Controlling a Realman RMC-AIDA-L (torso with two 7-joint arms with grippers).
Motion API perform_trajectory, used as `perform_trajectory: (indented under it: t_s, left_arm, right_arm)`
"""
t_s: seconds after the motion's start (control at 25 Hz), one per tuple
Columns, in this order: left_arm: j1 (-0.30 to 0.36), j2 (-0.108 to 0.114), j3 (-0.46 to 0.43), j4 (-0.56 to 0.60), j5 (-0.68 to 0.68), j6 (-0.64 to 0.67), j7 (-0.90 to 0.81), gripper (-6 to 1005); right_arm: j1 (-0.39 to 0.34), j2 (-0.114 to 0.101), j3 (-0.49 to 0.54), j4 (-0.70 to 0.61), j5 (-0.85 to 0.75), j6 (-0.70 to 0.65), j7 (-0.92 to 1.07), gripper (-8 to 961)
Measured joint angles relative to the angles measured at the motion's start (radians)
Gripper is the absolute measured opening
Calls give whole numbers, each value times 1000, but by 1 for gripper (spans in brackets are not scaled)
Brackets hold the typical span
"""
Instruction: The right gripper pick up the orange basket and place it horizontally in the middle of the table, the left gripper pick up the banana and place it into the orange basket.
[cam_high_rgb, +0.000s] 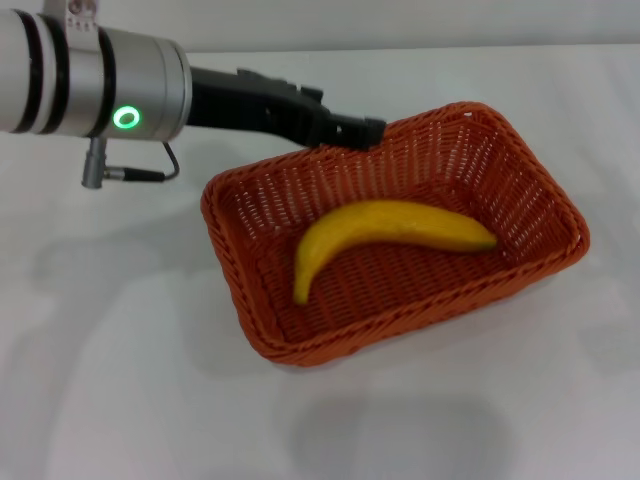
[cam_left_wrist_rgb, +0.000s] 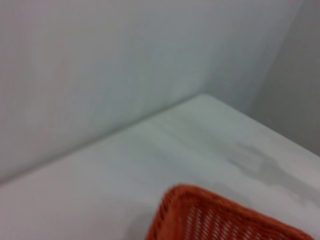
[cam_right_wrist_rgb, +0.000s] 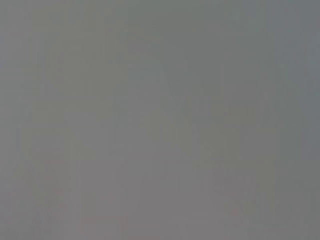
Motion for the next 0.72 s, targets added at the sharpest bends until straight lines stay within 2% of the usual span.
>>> perform_trajectory:
  t_s: [0.12,0.24,0.36,0.48,0.6,0.72]
  left_arm:
    - [43,-1,4,24,-30,-97,73,824]
    - [102,-1,7,34,-116,-228,190,895]
    - [195,-3,13,27,-343,-403,462,896]
    - [262,-6,29,-3,-591,-505,725,893]
    - [307,-6,32,-78,-885,-506,998,891]
    - [338,-6,37,-214,-1235,-414,1321,888]
  right_arm:
    - [0,-1,0,0,0,0,-1,854]
    - [0,-1,0,1,0,3,-3,854]
    - [0,-1,0,1,-2,3,-3,854]
    - [0,-1,0,2,-7,3,-2,854]
    - [0,-1,0,6,-8,5,-2,854]
    - [0,-2,-2,7,-8,7,-2,854]
